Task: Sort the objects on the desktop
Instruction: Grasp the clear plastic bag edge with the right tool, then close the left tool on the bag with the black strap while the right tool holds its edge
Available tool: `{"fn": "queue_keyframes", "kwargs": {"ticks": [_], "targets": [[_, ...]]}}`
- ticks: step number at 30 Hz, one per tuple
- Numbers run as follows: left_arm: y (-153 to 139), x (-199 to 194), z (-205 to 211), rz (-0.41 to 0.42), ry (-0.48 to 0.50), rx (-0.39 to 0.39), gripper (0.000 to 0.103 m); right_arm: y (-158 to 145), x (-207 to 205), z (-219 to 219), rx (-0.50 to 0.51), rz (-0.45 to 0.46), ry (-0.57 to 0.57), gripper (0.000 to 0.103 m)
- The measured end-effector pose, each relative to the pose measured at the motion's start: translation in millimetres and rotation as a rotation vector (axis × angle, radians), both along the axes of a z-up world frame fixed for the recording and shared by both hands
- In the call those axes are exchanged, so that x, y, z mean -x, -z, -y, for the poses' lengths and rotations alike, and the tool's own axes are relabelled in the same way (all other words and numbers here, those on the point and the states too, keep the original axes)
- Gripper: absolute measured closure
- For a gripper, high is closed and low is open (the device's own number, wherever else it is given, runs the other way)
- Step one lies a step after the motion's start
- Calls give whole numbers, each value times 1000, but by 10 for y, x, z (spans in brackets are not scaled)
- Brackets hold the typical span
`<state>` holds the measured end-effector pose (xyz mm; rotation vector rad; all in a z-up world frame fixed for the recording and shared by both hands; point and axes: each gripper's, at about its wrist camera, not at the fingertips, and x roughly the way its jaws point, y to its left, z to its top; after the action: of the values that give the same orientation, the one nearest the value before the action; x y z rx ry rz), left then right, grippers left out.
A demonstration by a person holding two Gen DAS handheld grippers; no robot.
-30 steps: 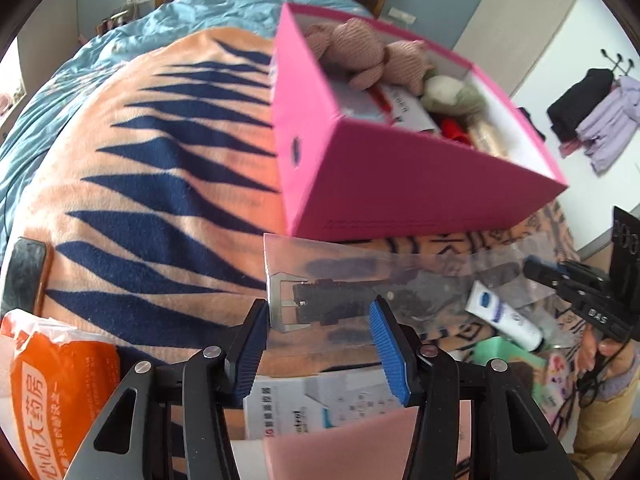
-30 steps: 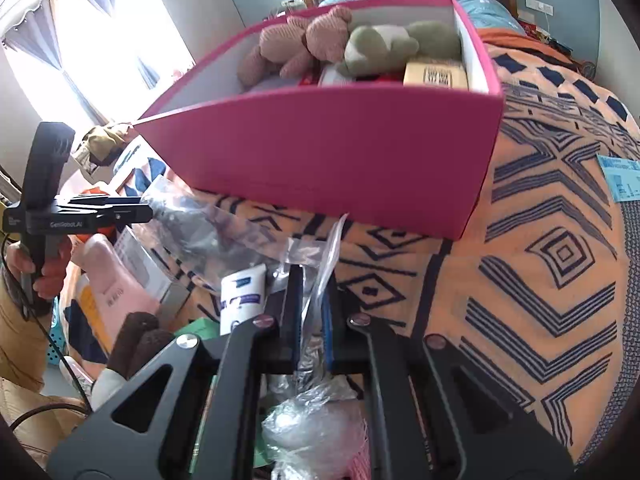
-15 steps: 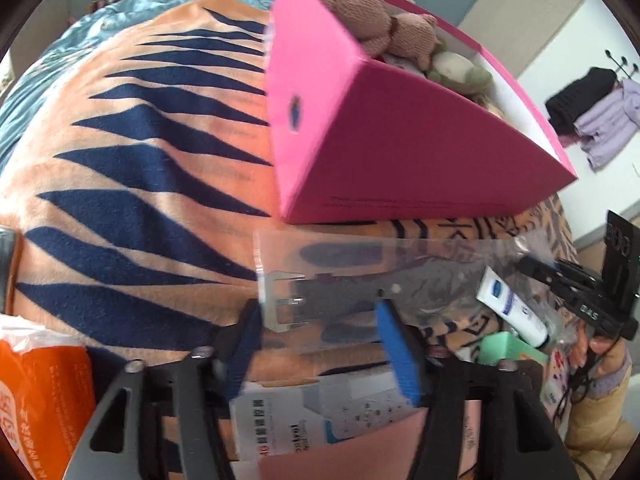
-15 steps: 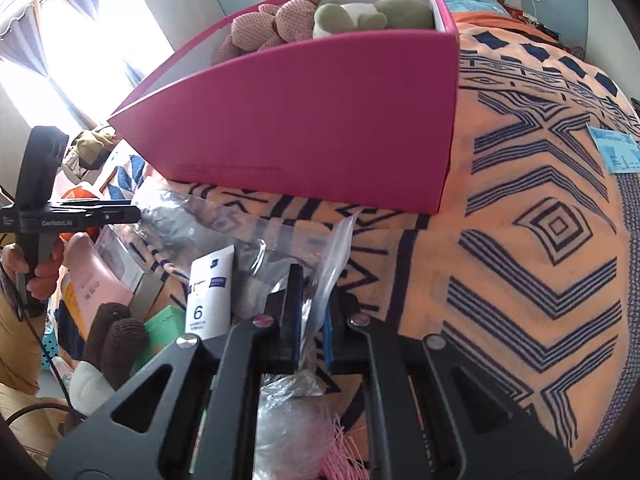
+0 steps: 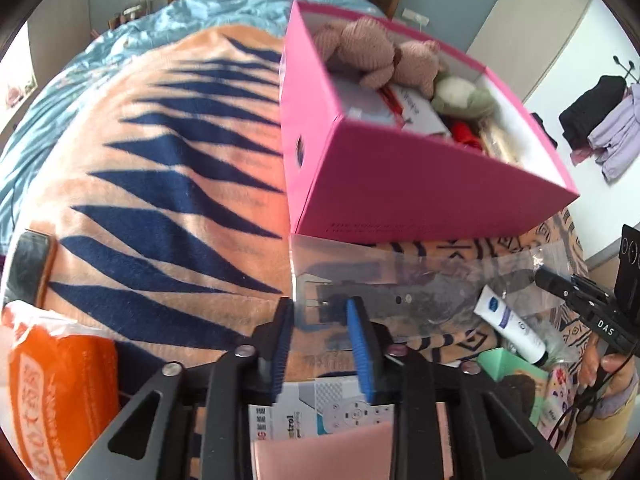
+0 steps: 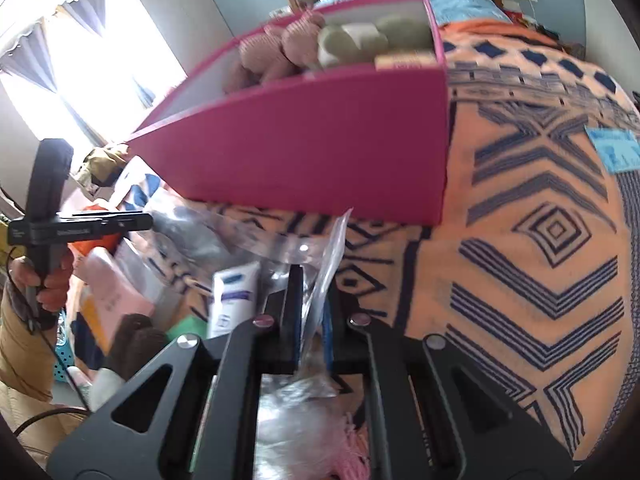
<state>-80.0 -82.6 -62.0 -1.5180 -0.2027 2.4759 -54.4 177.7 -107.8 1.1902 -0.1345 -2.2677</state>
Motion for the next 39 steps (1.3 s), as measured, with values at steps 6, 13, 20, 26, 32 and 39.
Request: {"fn": "queue_keyframes", "kwargs": {"ticks": [6,13,20,26,32,39], "targets": [[-195,-136,-112,-80,40,22,94,-272,-115,124,12,-79,-46,95],[-311,-146,-221,-127,64,44,93,-443,-179,195,-8,-141,-62,98],[186,85,65,66,16,-20,67,-324,-17,-31,-38,-124,14,98],[230,122,-68,79,85,-63,48,-167,64,-162,-112,-109,68,98],[249,162,-290,79,131,-7,31,62,96,-171,-172,-81,83,98],[248,237,-192,109,102,-97,22,250,94,-220,-160,-40,83,98]]}}
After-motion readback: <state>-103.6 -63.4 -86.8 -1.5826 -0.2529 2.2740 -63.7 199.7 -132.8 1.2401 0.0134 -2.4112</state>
